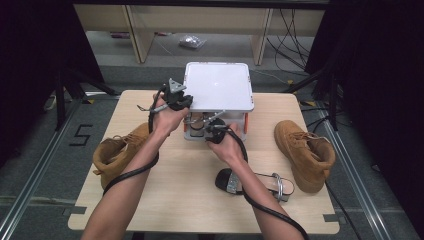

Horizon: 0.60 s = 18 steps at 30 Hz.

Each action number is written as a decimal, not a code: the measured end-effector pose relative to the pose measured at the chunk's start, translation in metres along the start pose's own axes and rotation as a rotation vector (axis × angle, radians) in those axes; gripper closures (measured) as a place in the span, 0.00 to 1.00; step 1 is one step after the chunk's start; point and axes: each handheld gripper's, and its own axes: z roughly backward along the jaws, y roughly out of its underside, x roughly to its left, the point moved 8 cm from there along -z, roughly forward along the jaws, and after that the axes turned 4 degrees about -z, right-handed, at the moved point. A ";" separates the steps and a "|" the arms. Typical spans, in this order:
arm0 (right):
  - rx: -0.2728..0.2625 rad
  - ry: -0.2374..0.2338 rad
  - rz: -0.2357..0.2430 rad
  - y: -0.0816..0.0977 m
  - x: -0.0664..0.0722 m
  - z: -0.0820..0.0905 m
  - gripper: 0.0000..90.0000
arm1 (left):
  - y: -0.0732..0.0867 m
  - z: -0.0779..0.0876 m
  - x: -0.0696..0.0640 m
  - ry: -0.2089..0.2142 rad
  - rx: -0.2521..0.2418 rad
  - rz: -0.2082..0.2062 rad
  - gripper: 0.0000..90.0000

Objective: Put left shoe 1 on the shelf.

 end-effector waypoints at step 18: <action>0.097 -0.138 -0.088 0.091 -0.050 0.069 0.47 | -0.005 0.026 -0.006 0.051 -0.060 0.024 0.58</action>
